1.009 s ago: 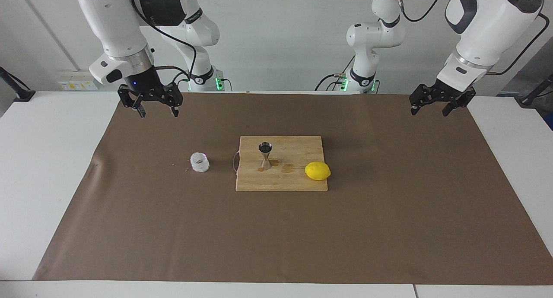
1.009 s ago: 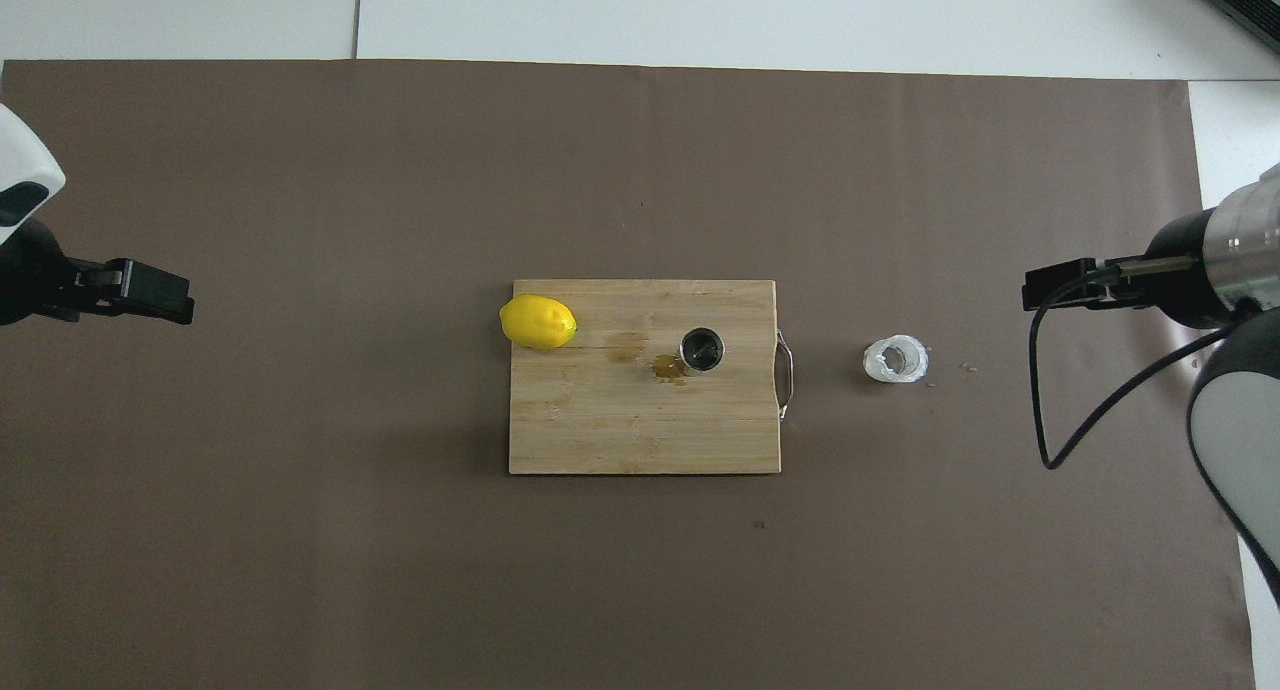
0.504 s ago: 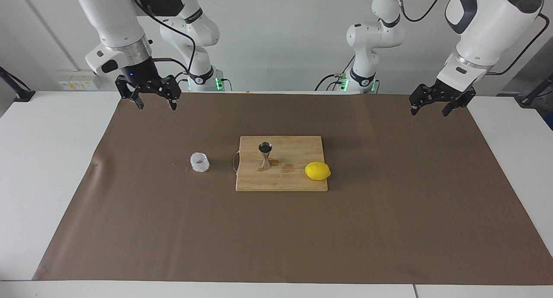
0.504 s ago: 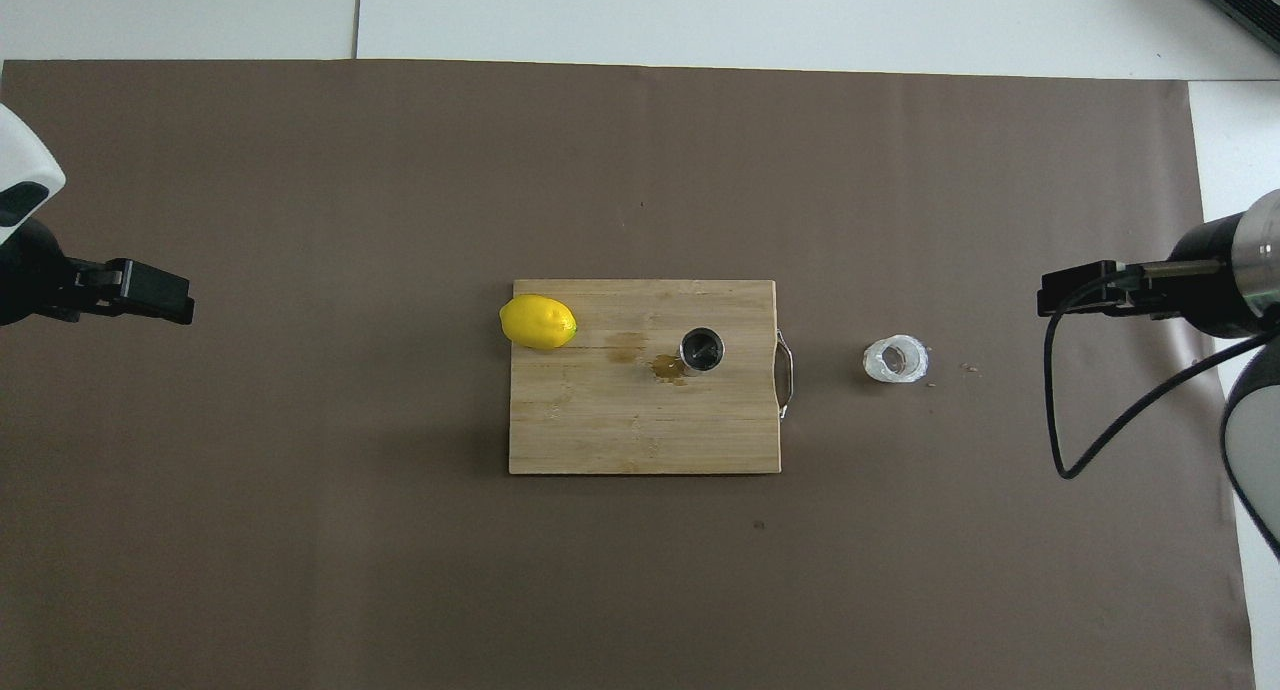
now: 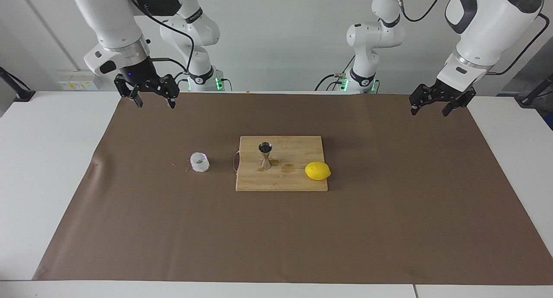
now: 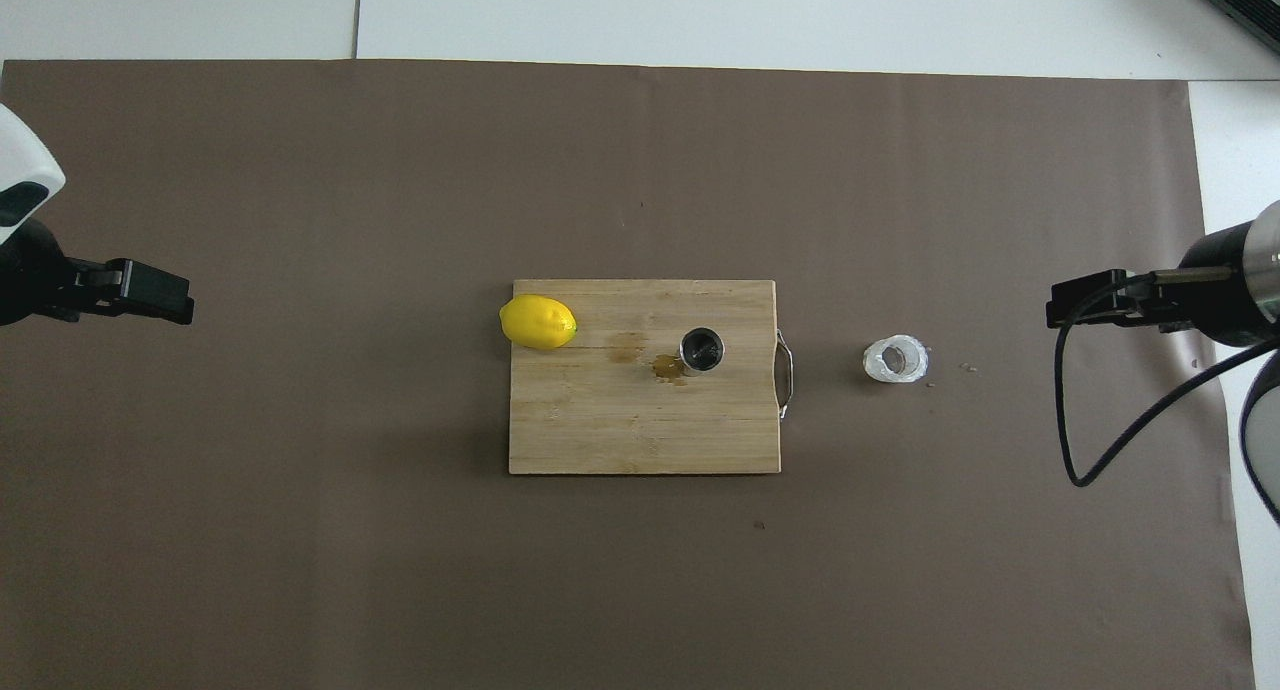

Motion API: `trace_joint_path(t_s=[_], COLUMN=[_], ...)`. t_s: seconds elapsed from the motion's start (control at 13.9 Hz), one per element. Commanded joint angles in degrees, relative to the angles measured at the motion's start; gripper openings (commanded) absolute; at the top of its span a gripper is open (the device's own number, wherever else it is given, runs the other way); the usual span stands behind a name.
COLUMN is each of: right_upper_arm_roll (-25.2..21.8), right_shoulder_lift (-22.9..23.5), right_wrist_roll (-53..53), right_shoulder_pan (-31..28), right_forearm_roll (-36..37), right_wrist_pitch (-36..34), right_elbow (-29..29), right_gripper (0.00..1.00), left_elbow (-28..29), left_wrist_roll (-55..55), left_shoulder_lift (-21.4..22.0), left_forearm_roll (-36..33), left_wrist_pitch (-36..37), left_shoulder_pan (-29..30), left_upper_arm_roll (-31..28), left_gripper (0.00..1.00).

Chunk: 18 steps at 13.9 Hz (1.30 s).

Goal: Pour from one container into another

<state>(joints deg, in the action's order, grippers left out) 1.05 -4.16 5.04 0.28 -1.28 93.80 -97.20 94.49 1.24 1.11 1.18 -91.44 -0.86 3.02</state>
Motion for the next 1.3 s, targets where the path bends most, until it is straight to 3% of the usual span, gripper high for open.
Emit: trace_joint_path(t_s=[0.0,0.58,0.79,1.22], right_upper_arm_roll=[-3.5,-2.8,-0.2,-0.3], right_shoulder_lift=[0.0,-0.3,-0.3,-0.4], right_wrist_roll=[0.7,1.0,1.1,3.1], right_shoulder_pan=[3.0,2.0,-0.1,1.3], right_forearm_roll=[0.9,1.1,1.3,3.8], right_wrist_pitch=[-2.1,-5.2,-5.2,-5.2], right_elbow=[0.8,0.8,0.8,0.7], right_gripper=[1.00,1.00,1.00,1.00], left_elbow=[0.6,0.6,0.6,0.6], left_wrist_roll=[0.1,0.1,0.1,0.1], left_shoulder_lift=[0.9,0.9,1.0,1.0], left_forearm_roll=[0.3,0.3,0.3,0.3], left_wrist_pitch=[0.7,0.7,0.7,0.7], left_shoulder_pan=[0.4,0.4,0.4,0.4], left_upper_arm_roll=[0.1,0.1,0.1,0.1], left_gripper=[1.00,1.00,1.00,1.00])
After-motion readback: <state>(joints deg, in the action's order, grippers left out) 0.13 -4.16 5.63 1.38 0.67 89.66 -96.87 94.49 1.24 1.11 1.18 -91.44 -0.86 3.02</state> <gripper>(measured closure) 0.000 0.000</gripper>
